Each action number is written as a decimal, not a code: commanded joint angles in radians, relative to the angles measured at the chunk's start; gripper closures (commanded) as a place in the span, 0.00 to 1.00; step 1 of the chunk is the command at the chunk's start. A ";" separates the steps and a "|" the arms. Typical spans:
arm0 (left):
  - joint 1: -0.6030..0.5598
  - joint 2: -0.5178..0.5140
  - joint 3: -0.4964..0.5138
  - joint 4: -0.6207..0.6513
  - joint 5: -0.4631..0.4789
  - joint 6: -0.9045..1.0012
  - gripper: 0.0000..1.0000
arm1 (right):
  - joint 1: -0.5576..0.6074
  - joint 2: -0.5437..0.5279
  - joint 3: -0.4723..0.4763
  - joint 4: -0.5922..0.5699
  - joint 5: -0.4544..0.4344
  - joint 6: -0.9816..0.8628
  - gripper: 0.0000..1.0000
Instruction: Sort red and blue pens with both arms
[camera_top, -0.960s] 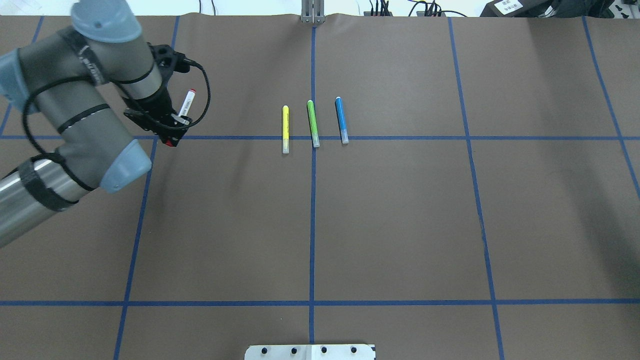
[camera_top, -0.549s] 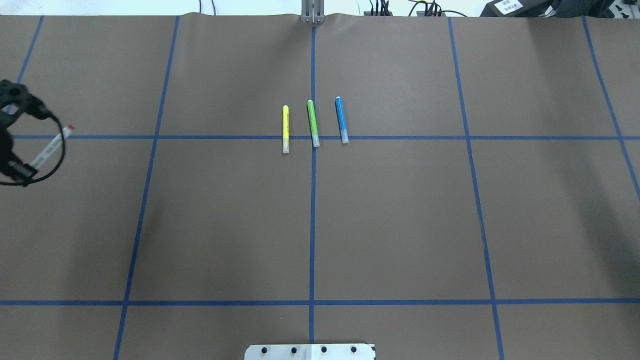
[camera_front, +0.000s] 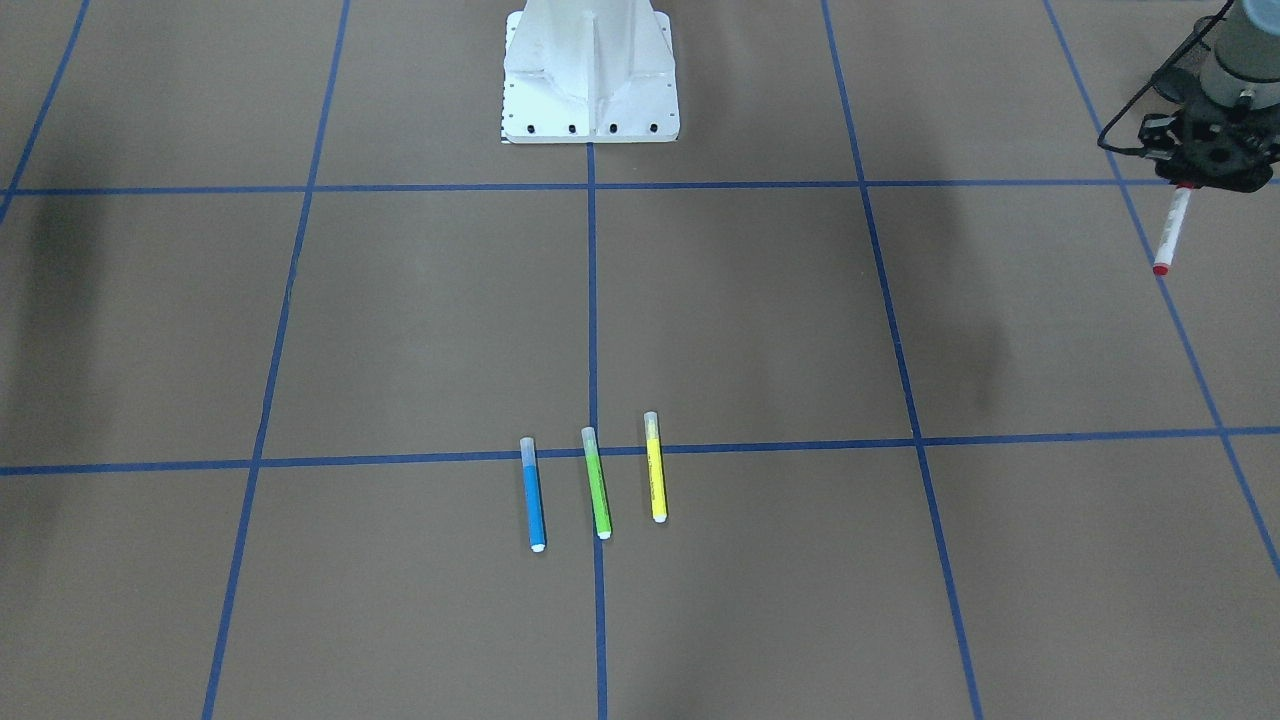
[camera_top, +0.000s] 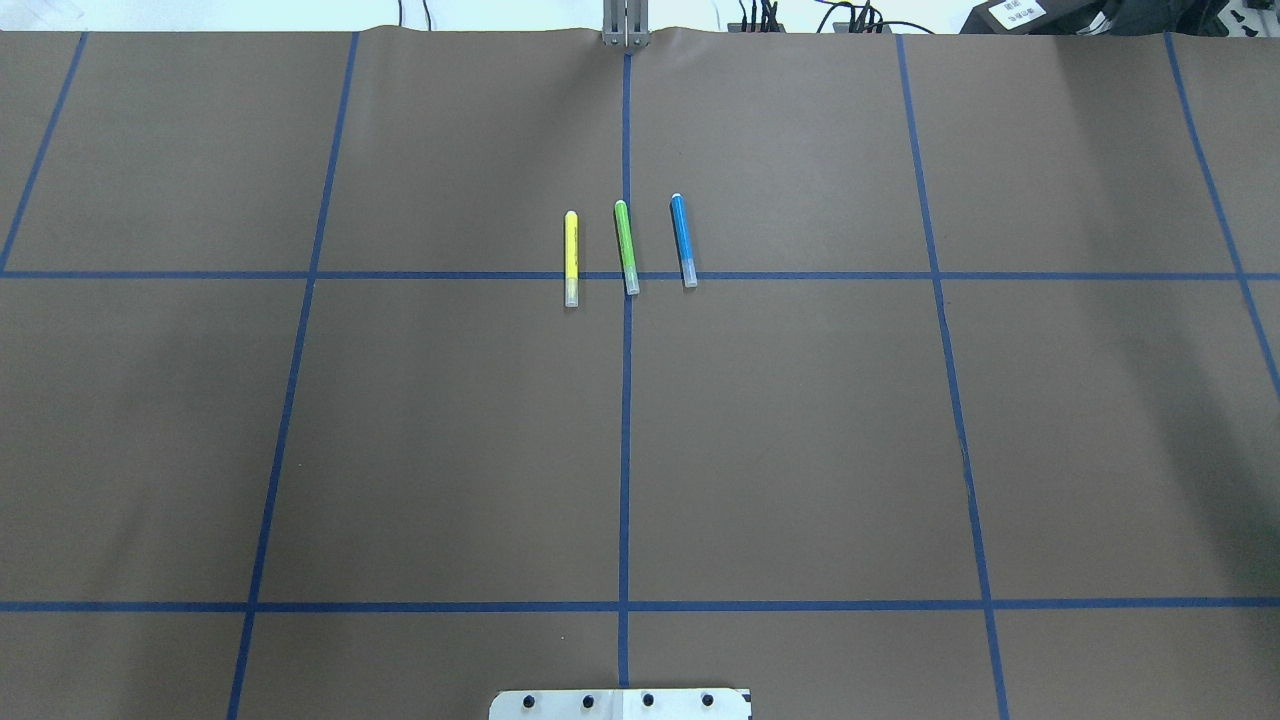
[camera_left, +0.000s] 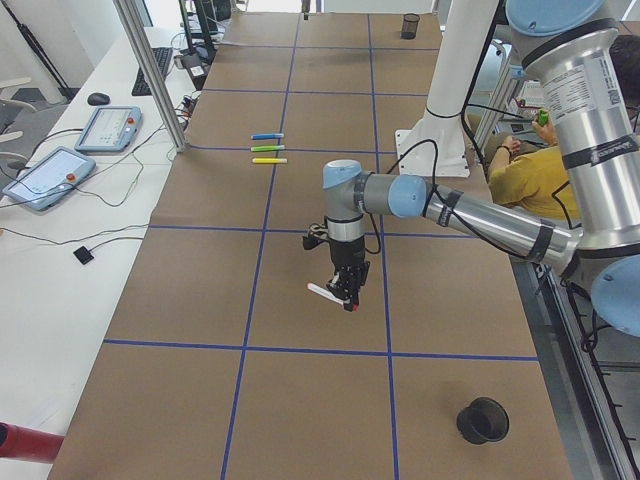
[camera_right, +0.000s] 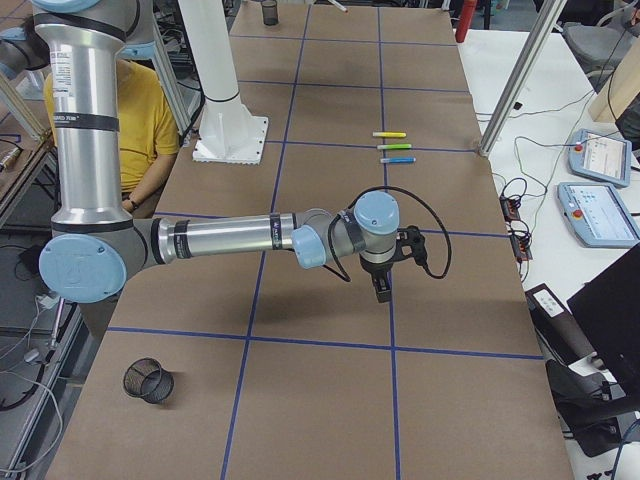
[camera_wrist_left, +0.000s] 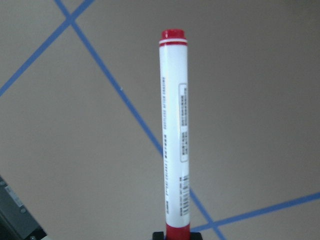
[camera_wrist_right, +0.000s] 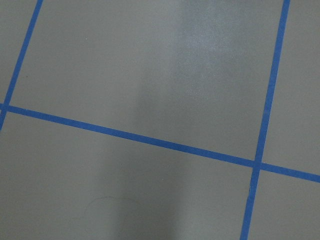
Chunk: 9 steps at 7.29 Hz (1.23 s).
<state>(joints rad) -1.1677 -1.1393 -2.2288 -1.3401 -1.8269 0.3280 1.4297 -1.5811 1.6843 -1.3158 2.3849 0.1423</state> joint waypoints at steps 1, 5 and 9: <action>-0.067 0.227 -0.009 -0.143 0.137 0.172 1.00 | 0.000 -0.005 0.000 0.001 0.000 -0.001 0.00; -0.064 0.458 0.004 -0.189 0.235 0.350 1.00 | -0.002 -0.014 0.002 0.003 0.000 -0.006 0.00; -0.055 0.466 0.050 0.025 0.189 0.249 1.00 | -0.005 -0.027 0.002 0.003 0.002 -0.007 0.00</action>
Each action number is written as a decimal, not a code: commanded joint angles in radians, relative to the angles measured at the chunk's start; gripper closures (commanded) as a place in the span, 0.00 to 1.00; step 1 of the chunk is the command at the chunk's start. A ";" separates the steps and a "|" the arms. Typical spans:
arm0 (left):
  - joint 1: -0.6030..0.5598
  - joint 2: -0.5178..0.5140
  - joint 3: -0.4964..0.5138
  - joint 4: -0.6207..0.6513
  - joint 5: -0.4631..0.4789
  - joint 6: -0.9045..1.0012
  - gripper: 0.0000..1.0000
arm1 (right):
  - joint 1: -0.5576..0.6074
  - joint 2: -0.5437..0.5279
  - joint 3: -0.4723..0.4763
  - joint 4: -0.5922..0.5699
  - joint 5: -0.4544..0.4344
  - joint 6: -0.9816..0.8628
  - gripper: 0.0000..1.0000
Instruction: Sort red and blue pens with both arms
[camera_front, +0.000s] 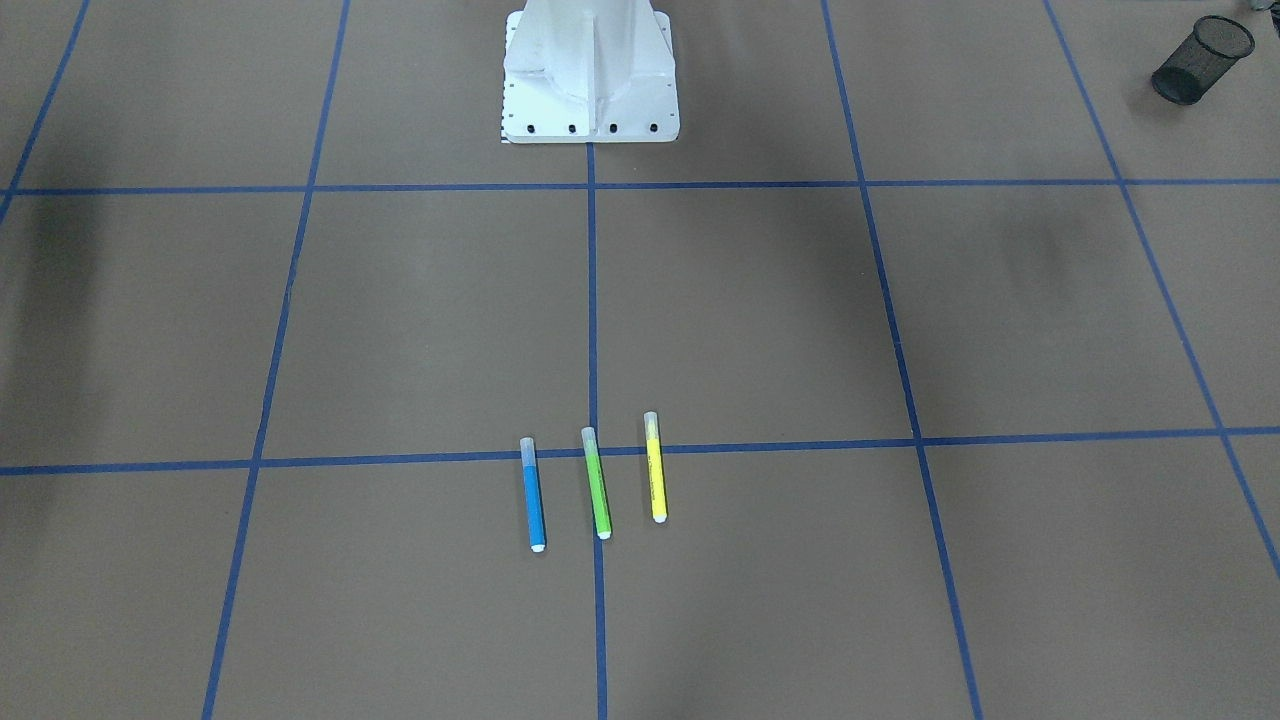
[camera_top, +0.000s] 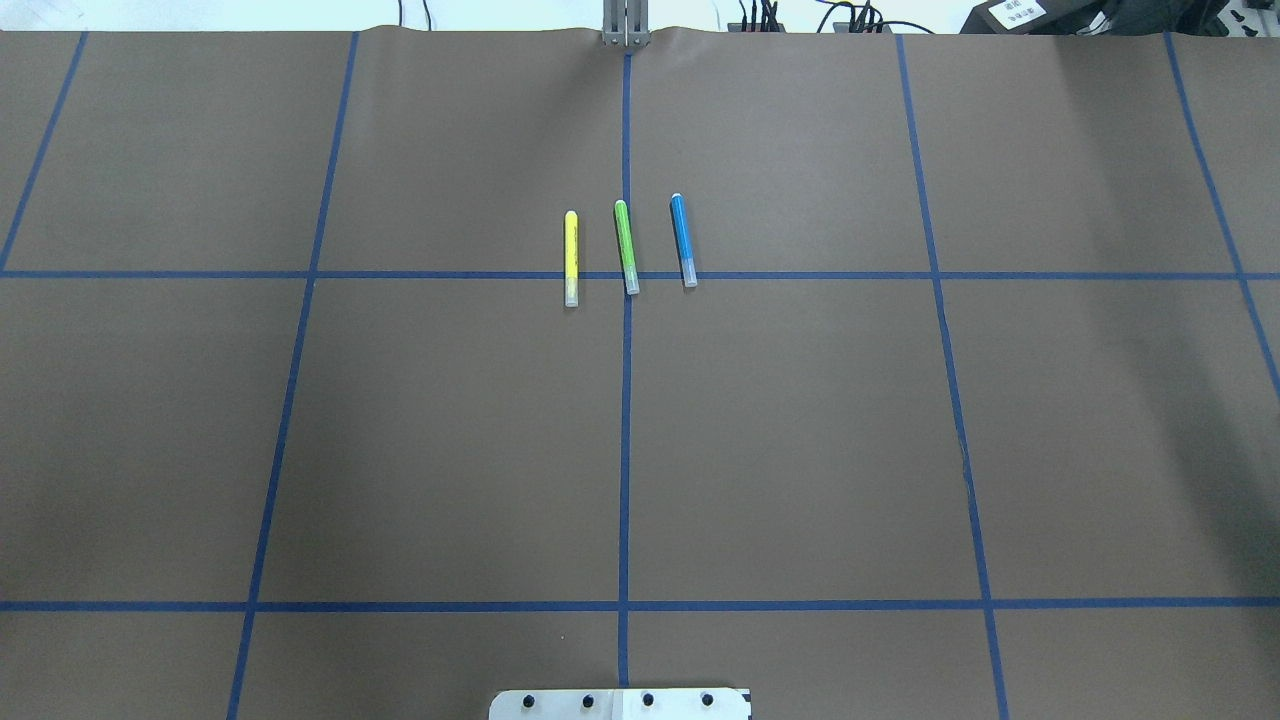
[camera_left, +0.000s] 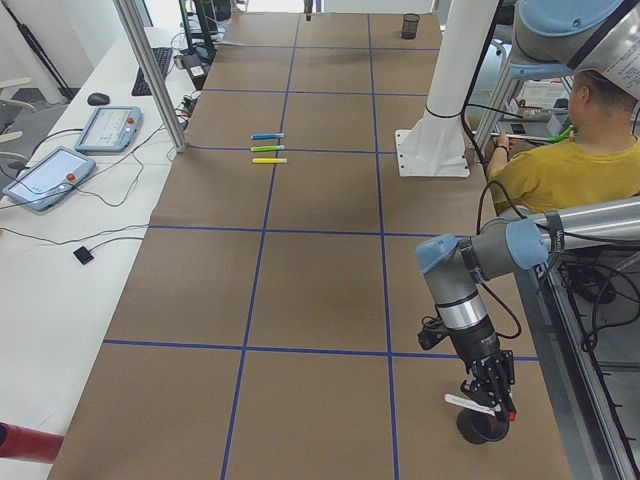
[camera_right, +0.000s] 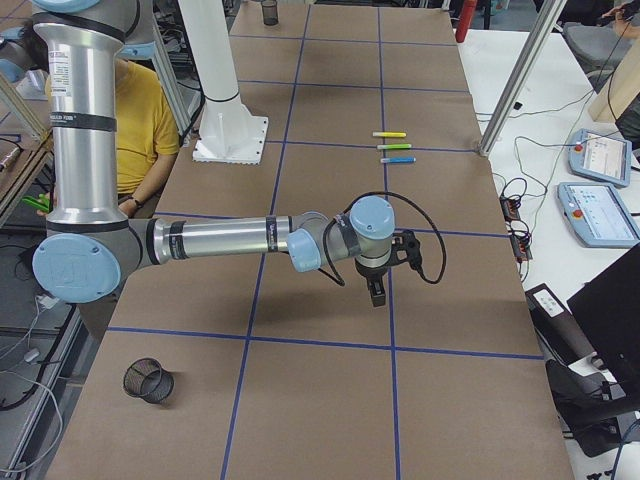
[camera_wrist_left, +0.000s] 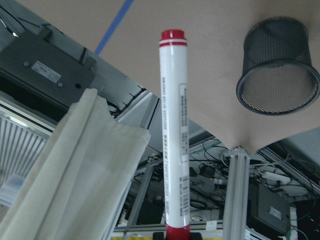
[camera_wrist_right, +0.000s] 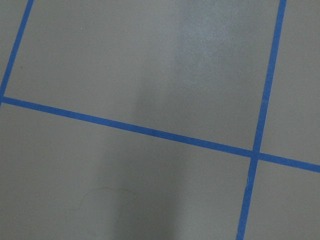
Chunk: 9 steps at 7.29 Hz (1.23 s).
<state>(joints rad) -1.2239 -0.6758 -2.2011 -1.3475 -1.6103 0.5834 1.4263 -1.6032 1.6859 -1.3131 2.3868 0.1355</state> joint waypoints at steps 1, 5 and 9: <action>0.001 0.001 0.053 0.033 -0.107 -0.008 1.00 | -0.003 -0.012 0.001 0.002 0.003 0.001 0.00; 0.001 0.001 0.141 0.027 -0.302 0.007 1.00 | -0.006 -0.029 0.005 0.002 0.008 0.003 0.00; 0.003 -0.062 0.239 0.005 -0.330 0.026 1.00 | -0.006 -0.032 0.005 0.002 0.009 0.003 0.00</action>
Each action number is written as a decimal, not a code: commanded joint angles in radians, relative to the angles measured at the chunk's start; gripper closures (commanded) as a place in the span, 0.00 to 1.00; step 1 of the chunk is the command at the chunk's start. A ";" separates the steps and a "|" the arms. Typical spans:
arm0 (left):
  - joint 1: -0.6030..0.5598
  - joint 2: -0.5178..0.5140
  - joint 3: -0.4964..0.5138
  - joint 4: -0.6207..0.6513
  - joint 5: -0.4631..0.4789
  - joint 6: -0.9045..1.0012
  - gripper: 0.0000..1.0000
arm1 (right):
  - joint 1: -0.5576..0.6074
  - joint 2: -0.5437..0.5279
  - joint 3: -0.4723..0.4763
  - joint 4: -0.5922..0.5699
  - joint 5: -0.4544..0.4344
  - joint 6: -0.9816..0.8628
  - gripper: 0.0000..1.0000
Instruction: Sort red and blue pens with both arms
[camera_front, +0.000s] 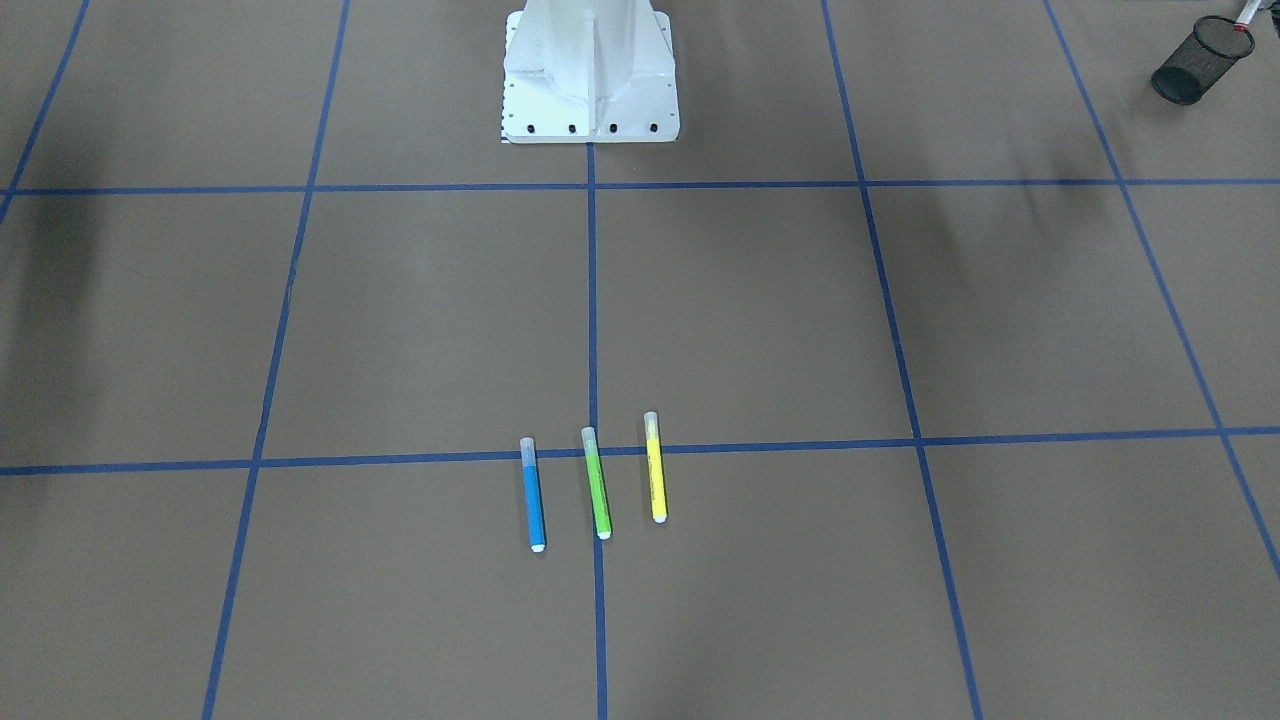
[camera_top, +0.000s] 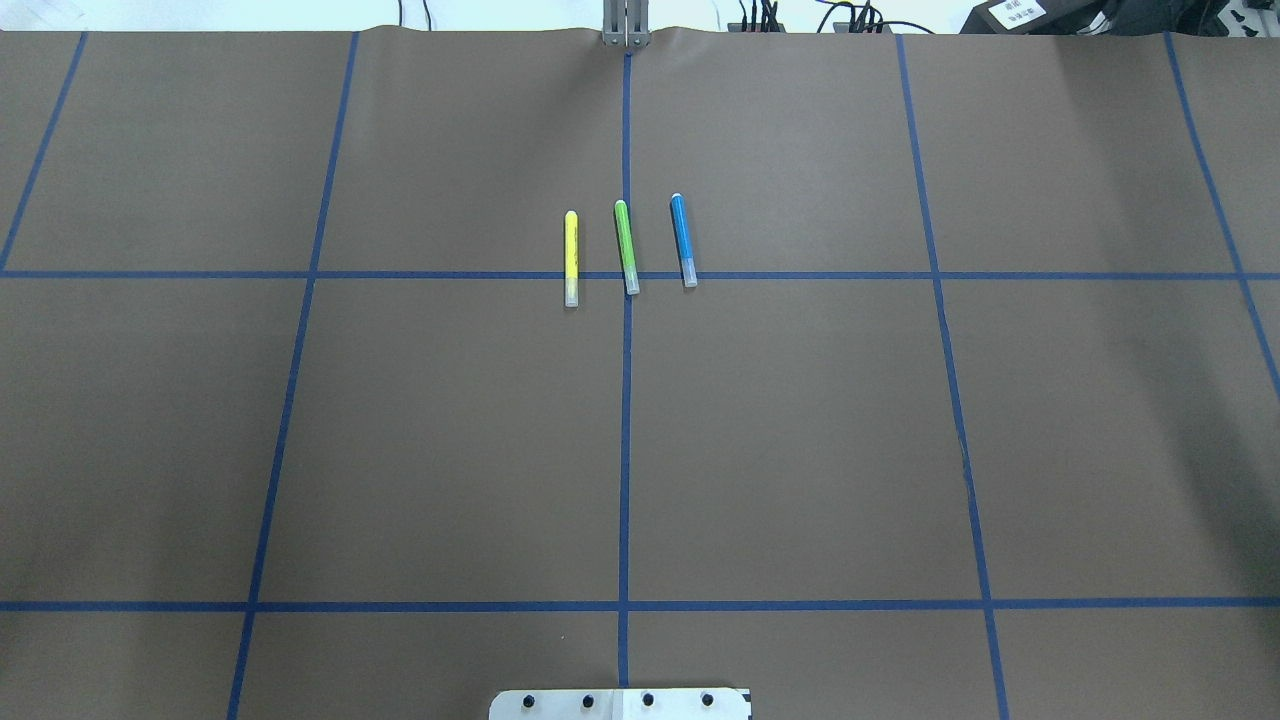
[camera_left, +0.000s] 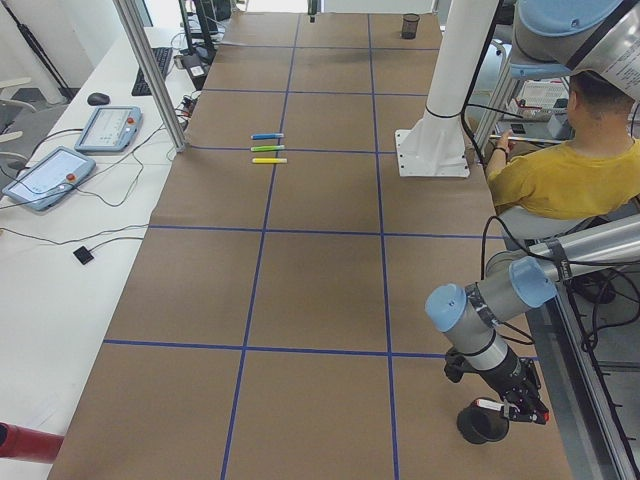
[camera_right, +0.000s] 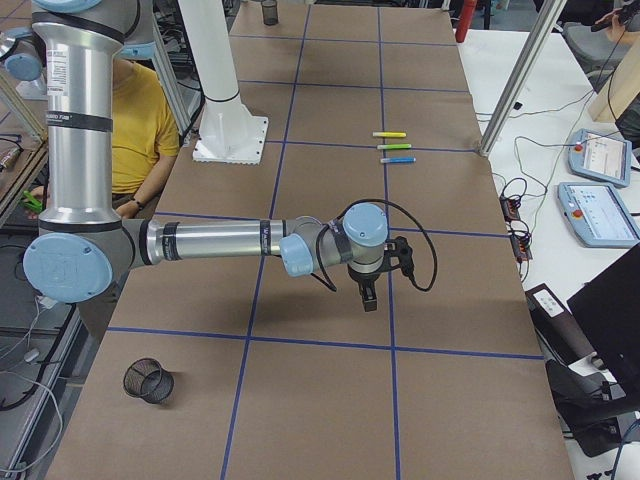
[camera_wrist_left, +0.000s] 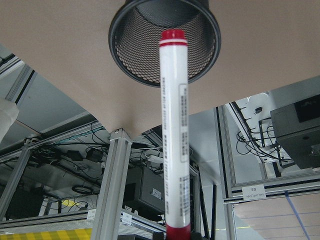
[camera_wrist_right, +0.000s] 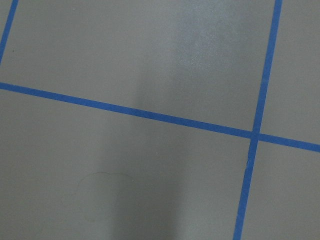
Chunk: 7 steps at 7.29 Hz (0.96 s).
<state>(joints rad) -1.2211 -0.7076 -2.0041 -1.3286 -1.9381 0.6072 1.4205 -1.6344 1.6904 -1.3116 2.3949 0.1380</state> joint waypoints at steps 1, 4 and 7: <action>0.000 -0.042 0.063 -0.017 -0.002 0.002 1.00 | 0.000 -0.002 0.000 0.000 0.001 0.000 0.00; 0.000 -0.041 0.103 -0.044 -0.018 0.016 1.00 | 0.000 -0.002 0.002 0.000 0.001 0.000 0.00; 0.000 -0.041 0.114 -0.047 -0.077 0.017 1.00 | 0.000 -0.005 0.003 0.000 0.001 -0.002 0.00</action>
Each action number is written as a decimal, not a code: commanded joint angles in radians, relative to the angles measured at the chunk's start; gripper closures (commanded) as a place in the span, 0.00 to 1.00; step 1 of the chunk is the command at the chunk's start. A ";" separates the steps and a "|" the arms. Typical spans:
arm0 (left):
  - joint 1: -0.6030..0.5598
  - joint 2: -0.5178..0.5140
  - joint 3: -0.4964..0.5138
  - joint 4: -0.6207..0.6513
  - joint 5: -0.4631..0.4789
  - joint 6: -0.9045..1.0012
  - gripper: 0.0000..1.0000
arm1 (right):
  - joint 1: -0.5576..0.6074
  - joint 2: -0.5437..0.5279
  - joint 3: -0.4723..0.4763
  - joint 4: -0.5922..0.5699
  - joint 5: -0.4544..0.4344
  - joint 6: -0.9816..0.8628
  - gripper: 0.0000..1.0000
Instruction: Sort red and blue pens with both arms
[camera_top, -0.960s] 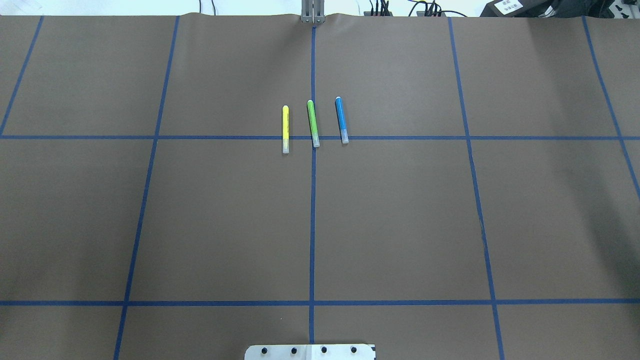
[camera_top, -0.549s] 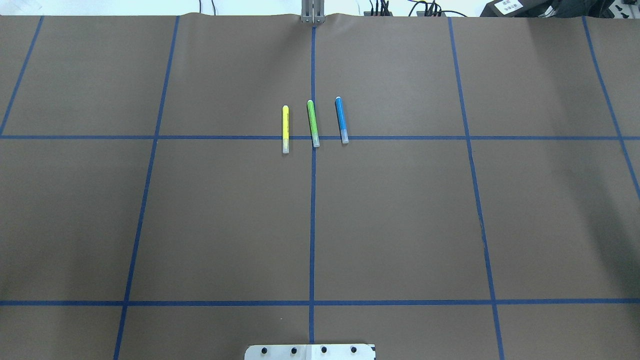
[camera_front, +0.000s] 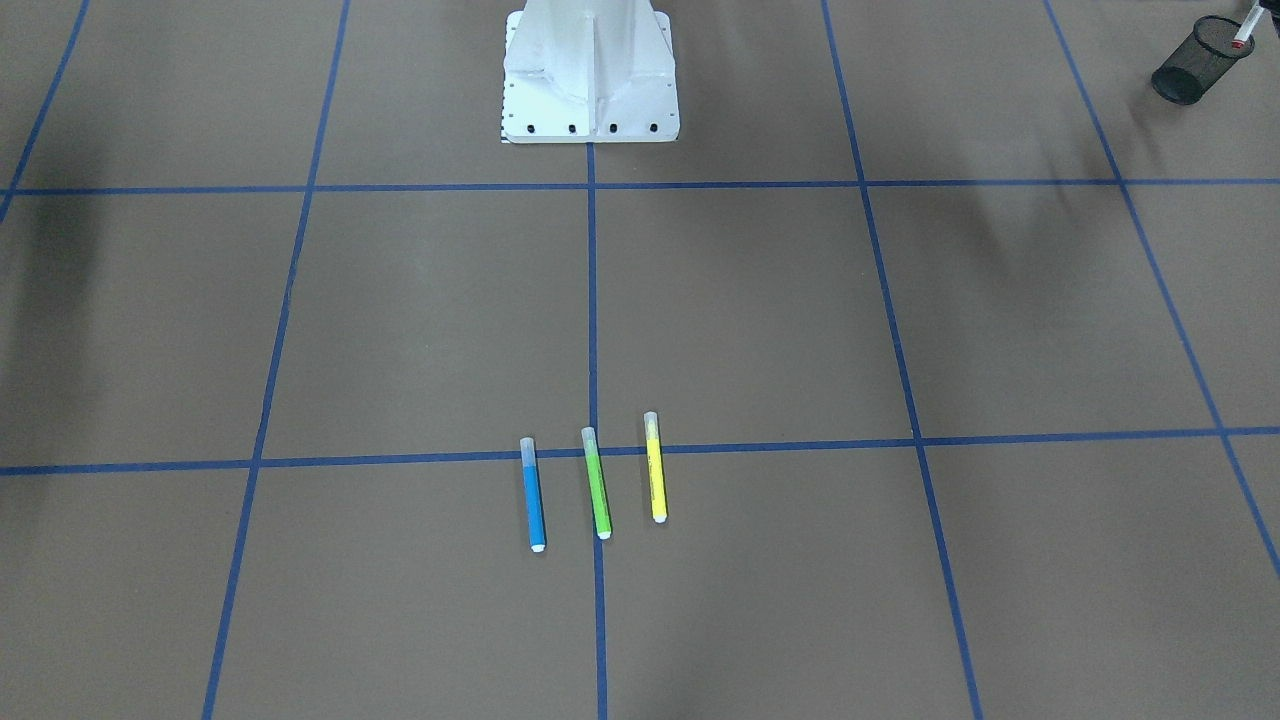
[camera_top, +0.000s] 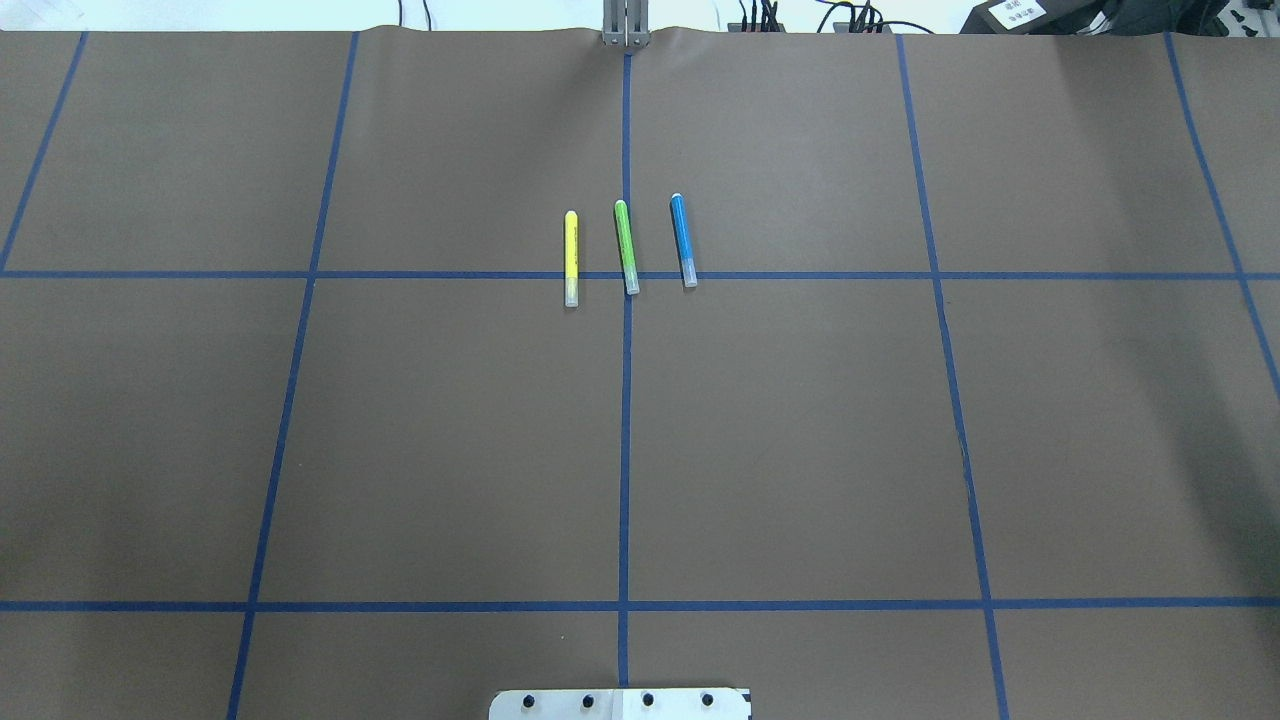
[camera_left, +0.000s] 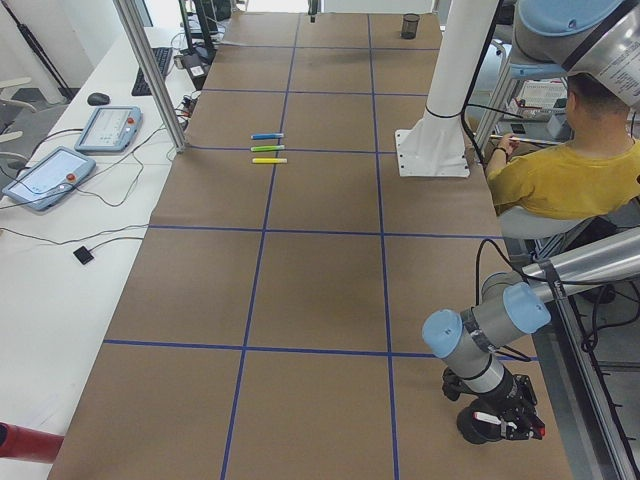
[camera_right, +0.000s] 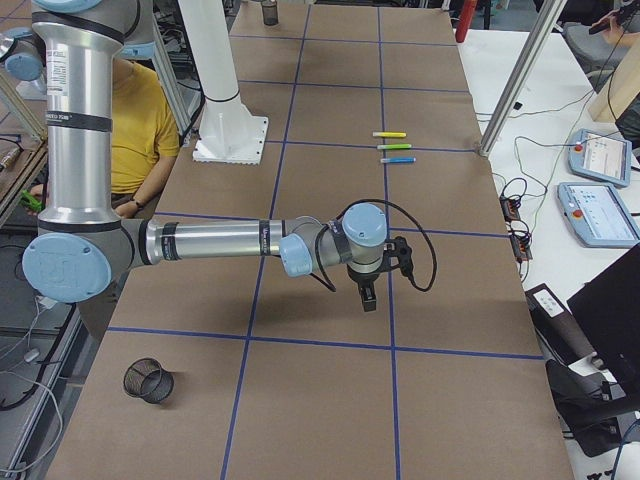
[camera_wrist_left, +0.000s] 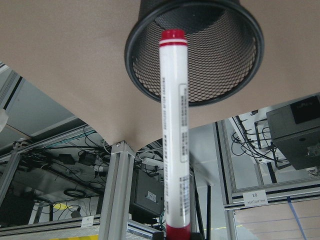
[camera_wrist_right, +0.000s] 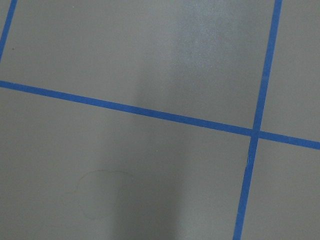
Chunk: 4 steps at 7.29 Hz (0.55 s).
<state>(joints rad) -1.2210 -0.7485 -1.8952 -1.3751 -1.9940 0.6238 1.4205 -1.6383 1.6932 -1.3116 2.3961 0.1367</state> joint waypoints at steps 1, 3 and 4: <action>0.000 0.000 0.010 -0.001 -0.022 0.001 1.00 | 0.000 -0.005 0.000 0.000 0.000 0.000 0.00; 0.000 0.003 0.028 -0.001 -0.022 0.040 1.00 | 0.000 -0.006 0.002 0.000 0.000 0.000 0.00; 0.000 0.006 0.031 -0.001 -0.022 0.050 1.00 | 0.000 -0.006 0.002 0.000 0.000 0.000 0.00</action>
<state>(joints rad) -1.2211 -0.7454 -1.8709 -1.3760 -2.0153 0.6581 1.4205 -1.6437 1.6945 -1.3116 2.3961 0.1365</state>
